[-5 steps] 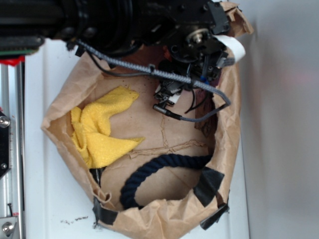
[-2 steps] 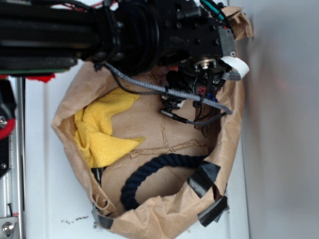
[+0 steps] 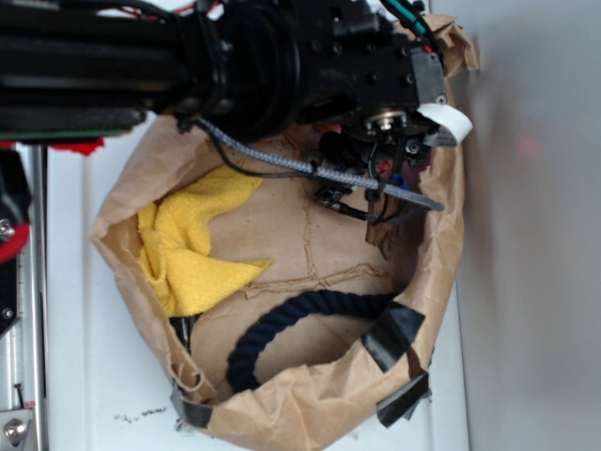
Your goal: Grab the shell.
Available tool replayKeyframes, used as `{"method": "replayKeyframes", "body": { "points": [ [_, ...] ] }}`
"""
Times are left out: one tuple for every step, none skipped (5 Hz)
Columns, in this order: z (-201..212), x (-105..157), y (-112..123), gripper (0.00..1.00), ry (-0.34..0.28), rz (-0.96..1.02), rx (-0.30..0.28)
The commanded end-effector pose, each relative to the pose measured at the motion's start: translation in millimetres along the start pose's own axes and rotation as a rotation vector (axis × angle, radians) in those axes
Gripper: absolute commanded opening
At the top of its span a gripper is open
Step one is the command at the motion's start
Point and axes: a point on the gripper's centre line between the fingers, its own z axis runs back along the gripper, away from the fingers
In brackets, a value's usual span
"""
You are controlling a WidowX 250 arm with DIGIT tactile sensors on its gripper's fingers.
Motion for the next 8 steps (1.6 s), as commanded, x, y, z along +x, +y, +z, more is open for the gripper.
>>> {"method": "replayKeyframes", "body": {
  "points": [
    [20.8,7.3,8.7,0.00,-0.081,-0.011,0.029],
    [60.3,1.8,2.6,0.00,-0.148,0.074,-0.011],
    [101.6,-6.3,-4.0,0.00,-0.199,0.086,-0.102],
    [147.8,-14.7,-3.1,0.00,-0.260,0.123,-0.205],
    [174.9,-11.2,-16.5,0.00,-0.233,0.233,-0.156],
    [191.8,-7.6,-29.1,0.00,-0.214,0.292,-0.137],
    [200.0,-4.7,-28.5,0.00,-0.163,0.341,-0.171],
    [196.9,0.2,-35.0,0.00,-0.136,0.331,-0.153]
  ]
}}
